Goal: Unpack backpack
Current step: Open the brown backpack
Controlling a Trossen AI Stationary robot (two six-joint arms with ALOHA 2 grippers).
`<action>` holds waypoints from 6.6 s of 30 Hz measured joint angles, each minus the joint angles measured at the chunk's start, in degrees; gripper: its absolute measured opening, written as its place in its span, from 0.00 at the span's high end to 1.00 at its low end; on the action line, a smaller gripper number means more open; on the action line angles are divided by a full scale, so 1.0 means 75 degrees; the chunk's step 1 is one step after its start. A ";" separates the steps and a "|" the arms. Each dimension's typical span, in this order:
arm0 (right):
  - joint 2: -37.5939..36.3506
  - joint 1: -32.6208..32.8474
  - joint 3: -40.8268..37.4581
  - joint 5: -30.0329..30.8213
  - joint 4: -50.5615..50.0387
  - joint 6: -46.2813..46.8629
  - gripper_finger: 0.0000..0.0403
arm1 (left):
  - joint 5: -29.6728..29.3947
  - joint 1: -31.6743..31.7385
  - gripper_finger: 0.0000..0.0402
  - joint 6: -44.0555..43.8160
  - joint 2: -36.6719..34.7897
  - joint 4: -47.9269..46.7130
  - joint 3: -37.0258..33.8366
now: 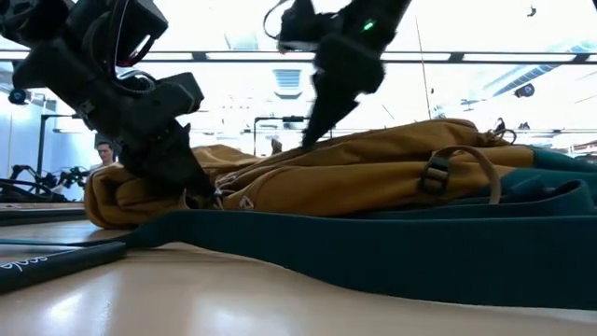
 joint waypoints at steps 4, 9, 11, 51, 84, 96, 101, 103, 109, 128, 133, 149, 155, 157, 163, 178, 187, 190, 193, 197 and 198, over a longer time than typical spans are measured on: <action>-0.0650 0.0320 -0.0015 0.0406 -0.1622 0.0608 1.00 | -0.0037 0.0000 0.71 -0.0244 -0.0011 -0.0553 0.0005; -0.1585 0.0663 -0.0497 0.0619 -0.2703 0.1468 1.00 | -0.0006 0.0000 0.71 -0.0155 -0.0111 -0.0762 0.0009; -0.2082 0.0791 -0.0942 0.0621 -0.2709 0.1778 1.00 | 0.0055 0.0003 0.71 0.0004 -0.0285 -0.0895 0.0009; -0.3264 0.1029 -0.2821 0.0297 0.0468 0.1804 1.00 | 0.0591 0.0874 0.71 0.5874 0.3601 -0.0895 0.6684; -0.3421 0.1299 -0.2824 0.0268 0.0097 0.1458 1.00 | 0.1341 0.1077 0.71 0.6158 0.3395 -0.0367 0.6493; -0.3421 0.1343 -0.2824 0.0110 0.0203 0.1543 1.00 | 0.0937 0.1077 0.71 0.5811 0.3365 -0.0248 0.6490; -0.3421 0.1347 -0.2824 0.0024 0.0160 0.1560 1.00 | 0.0863 0.1116 0.71 0.5831 0.3404 -0.0226 0.6490; -0.3421 0.1349 -0.2824 0.0012 0.0160 0.1557 1.00 | 0.0876 0.1131 0.71 0.5891 0.3467 -0.0215 0.6490; -0.3421 0.1349 -0.2824 0.0000 0.0160 0.1531 1.00 | 0.0880 0.1148 0.71 0.5834 0.3584 -0.0200 0.6488; -0.4256 0.1367 -0.2795 -0.0032 -0.1403 0.1386 1.00 | 0.0441 0.0646 1.00 0.5198 0.2891 -0.2256 0.6504; -0.4869 0.1297 -0.2819 0.0080 -0.2276 0.0987 1.00 | 0.0420 0.0346 1.00 0.4801 0.2703 -0.3275 0.6488; -0.5291 0.0653 -0.3986 -0.2246 0.1022 0.0680 1.00 | -0.0092 -0.0068 1.00 0.4312 0.1841 -0.4082 0.6473; -0.4918 0.0940 -0.4262 -0.2334 0.2217 0.1422 0.90 | -0.0210 0.0007 1.00 0.4259 0.1842 -0.4037 0.6473; -0.4697 0.0935 -0.4408 -0.2157 0.2337 0.1603 0.82 | -0.0213 0.0030 1.00 0.4259 0.1844 -0.4035 0.6473; -0.4032 0.0938 -0.4453 -0.1867 0.2589 0.1928 0.60 | -0.0218 0.0050 1.00 0.4356 0.1844 -0.4032 0.6473; -0.3649 0.0971 -0.4421 -0.0798 0.2149 0.2201 0.96 | -0.0273 -0.0147 1.00 0.4356 0.1769 -0.4167 0.6473; -0.4631 0.0883 -0.4409 0.0590 0.1034 0.1904 1.00 | -0.0350 -0.0388 1.00 0.4199 0.1769 -0.4181 0.6473; -0.4916 0.0865 -0.4418 0.0889 0.1215 0.1715 1.00 | -0.0371 -0.0398 1.00 0.4172 0.1769 -0.4189 0.6473; -0.5107 0.0862 -0.4421 0.1086 0.1527 0.1534 1.00 | -0.0630 -0.0411 1.00 0.4307 0.1765 -0.4204 0.6473; -0.5136 0.0862 -0.4424 0.1098 0.1763 0.1428 1.00 | -0.1112 -0.0273 0.99 0.4662 0.1757 -0.4207 0.6453; -0.5128 0.0863 -0.4424 0.1098 0.1763 0.1416 1.00 | -0.1155 -0.0178 0.99 0.4742 0.1754 -0.4210 0.6439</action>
